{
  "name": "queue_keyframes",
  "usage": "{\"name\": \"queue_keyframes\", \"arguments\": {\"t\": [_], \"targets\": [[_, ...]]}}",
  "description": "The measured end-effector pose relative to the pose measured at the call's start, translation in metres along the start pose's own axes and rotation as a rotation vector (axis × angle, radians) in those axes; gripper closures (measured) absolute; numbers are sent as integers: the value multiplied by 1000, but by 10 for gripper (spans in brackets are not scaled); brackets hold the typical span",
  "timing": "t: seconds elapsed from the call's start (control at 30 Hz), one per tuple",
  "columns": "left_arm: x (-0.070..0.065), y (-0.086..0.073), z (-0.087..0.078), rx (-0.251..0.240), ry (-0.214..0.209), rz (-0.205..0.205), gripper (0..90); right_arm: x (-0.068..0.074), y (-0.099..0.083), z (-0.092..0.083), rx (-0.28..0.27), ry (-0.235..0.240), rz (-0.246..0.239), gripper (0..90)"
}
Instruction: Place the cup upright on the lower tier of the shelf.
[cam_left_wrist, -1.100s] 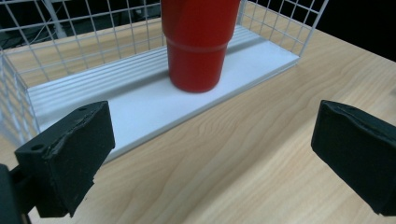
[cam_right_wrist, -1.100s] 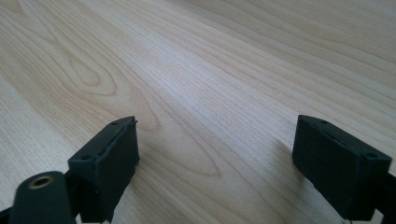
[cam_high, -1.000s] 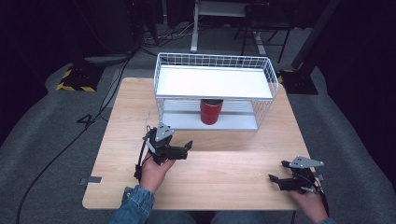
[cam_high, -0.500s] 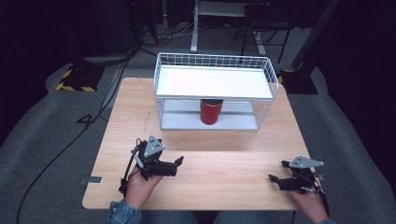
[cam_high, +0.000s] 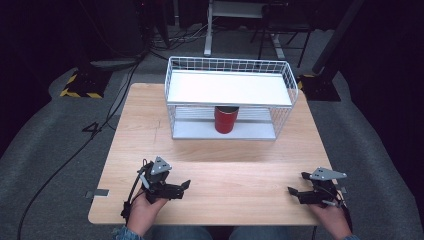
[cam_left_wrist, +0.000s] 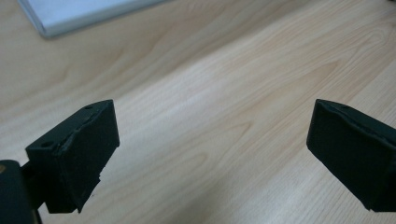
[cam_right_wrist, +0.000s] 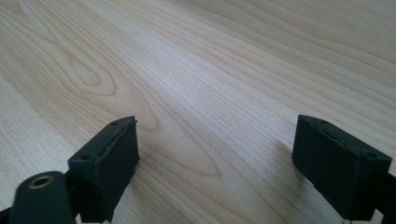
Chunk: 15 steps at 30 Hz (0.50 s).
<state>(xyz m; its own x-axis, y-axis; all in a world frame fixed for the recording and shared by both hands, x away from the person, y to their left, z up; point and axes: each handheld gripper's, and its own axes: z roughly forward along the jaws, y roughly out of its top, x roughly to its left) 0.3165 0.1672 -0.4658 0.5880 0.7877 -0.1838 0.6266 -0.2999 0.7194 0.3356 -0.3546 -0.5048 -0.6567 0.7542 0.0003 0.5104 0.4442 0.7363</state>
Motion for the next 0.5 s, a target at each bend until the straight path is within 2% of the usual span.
{"name": "queue_keyframes", "arguments": {"t": [0.1, 0.2, 0.33, 0.4, 0.5], "targets": [[5, -7, 6, 40, 4, -31, 44, 0, 0, 0, 0, 0, 0, 146], [8, -12, 9, 67, 17, -39, 55, 0, 0, 0, 0, 0, 0, 146], [9, -17, 15, 111, 57, -22, 77, 0, 0, 0, 0, 0, 0, 147], [9, -19, 18, 148, 92, 5, 95, 0, 0, 0, 0, 0, 0, 147], [7, -21, 21, 150, 132, 48, 116, 0, 0, 0, 1, 0, 0, 147]]}}
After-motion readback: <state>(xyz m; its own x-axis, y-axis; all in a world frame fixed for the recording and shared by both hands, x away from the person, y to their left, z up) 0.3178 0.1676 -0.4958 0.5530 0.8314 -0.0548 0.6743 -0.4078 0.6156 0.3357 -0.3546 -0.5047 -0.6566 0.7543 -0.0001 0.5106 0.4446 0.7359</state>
